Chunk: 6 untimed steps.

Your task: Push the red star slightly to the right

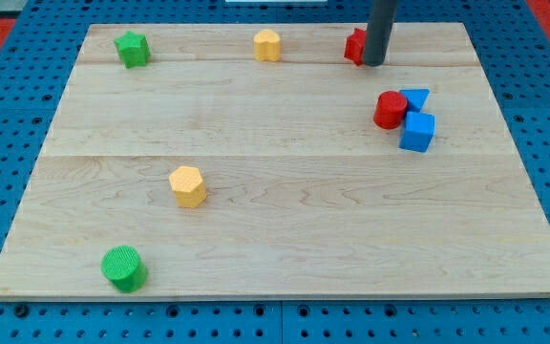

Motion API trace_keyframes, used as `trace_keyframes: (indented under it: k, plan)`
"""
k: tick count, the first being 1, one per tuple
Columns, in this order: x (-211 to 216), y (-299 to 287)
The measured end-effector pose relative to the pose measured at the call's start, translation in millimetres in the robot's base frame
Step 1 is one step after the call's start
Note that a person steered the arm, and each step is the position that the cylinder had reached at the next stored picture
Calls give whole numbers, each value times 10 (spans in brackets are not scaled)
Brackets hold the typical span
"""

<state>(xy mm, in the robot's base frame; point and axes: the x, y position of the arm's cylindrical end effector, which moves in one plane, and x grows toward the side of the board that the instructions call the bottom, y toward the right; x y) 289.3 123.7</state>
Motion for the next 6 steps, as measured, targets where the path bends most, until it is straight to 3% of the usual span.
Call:
trace_keyframes:
  k: [1, 3, 4, 6]
  plan:
    - [399, -460]
    - [-245, -660]
    - [-498, -427]
    - [-453, 232]
